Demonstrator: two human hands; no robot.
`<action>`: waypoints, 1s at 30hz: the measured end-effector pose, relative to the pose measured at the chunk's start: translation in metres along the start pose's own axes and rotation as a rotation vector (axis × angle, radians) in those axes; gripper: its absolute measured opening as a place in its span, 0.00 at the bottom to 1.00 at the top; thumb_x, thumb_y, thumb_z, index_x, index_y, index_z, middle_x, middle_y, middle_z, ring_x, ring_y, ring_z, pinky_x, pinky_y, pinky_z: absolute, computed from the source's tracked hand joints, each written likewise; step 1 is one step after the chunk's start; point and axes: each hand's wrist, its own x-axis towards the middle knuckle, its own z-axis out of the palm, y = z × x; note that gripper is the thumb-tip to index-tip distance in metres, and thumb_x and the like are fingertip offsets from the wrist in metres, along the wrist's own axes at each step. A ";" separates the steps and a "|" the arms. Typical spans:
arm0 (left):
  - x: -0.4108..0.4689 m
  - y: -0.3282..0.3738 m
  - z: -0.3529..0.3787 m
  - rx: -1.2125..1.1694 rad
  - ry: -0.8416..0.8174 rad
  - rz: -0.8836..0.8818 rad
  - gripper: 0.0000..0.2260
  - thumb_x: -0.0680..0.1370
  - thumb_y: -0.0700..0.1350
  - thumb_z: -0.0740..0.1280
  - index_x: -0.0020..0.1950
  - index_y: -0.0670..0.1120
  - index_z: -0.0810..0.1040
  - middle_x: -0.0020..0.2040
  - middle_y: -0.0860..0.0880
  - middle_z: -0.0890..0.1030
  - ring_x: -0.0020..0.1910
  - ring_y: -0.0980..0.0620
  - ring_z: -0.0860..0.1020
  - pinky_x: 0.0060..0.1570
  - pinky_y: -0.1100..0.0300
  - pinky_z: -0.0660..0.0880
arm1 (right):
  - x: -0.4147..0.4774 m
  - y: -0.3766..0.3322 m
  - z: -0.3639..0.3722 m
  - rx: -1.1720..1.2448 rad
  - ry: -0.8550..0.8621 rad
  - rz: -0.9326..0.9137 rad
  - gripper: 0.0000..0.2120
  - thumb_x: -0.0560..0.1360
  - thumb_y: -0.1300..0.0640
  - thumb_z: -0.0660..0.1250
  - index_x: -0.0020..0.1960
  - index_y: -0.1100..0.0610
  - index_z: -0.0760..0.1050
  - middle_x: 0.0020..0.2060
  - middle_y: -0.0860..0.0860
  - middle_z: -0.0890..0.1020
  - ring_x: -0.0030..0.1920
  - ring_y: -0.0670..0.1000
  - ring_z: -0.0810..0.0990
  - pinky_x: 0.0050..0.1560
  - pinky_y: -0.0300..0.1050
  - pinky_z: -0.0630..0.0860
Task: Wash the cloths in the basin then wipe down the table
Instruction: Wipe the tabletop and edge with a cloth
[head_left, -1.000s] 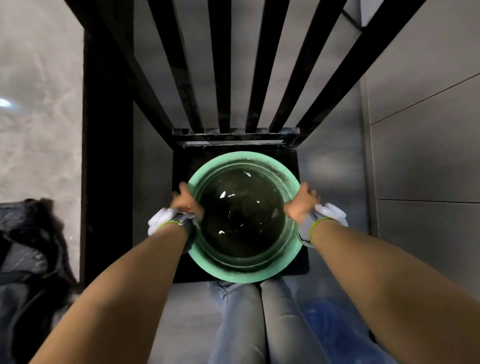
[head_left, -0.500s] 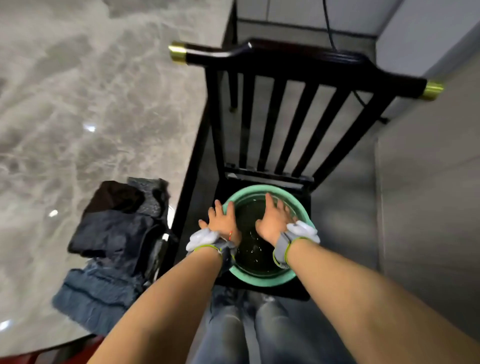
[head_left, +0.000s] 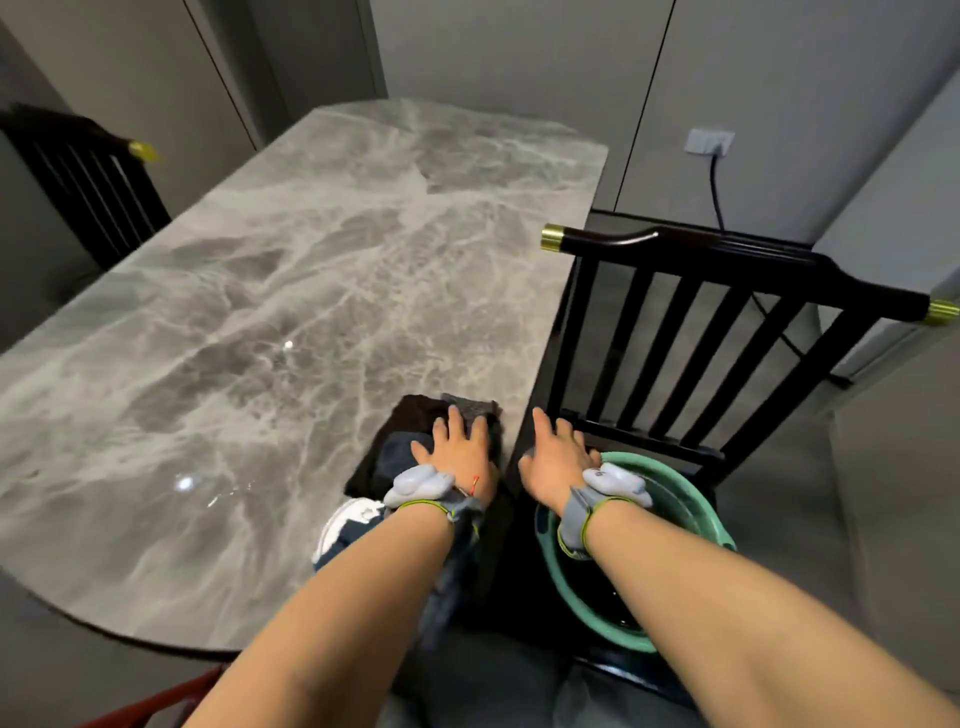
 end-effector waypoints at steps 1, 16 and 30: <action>-0.003 -0.028 -0.006 -0.001 0.016 0.017 0.24 0.80 0.49 0.57 0.75 0.53 0.56 0.79 0.47 0.48 0.77 0.45 0.50 0.71 0.40 0.52 | -0.007 -0.027 0.010 0.018 0.020 0.002 0.29 0.77 0.51 0.58 0.75 0.50 0.52 0.69 0.55 0.63 0.69 0.59 0.63 0.65 0.56 0.63; -0.002 -0.182 -0.030 -0.178 -0.194 0.164 0.22 0.77 0.44 0.64 0.68 0.39 0.62 0.64 0.37 0.72 0.63 0.38 0.73 0.57 0.52 0.71 | -0.048 -0.129 0.066 0.238 0.011 0.208 0.25 0.82 0.47 0.50 0.76 0.52 0.52 0.75 0.57 0.56 0.73 0.62 0.57 0.69 0.54 0.61; -0.016 -0.182 -0.012 -0.403 -0.235 0.006 0.25 0.75 0.48 0.68 0.65 0.37 0.63 0.65 0.38 0.71 0.63 0.39 0.72 0.58 0.55 0.70 | -0.085 -0.120 0.100 0.394 0.338 0.509 0.28 0.79 0.43 0.53 0.75 0.53 0.53 0.74 0.55 0.58 0.72 0.59 0.58 0.67 0.57 0.62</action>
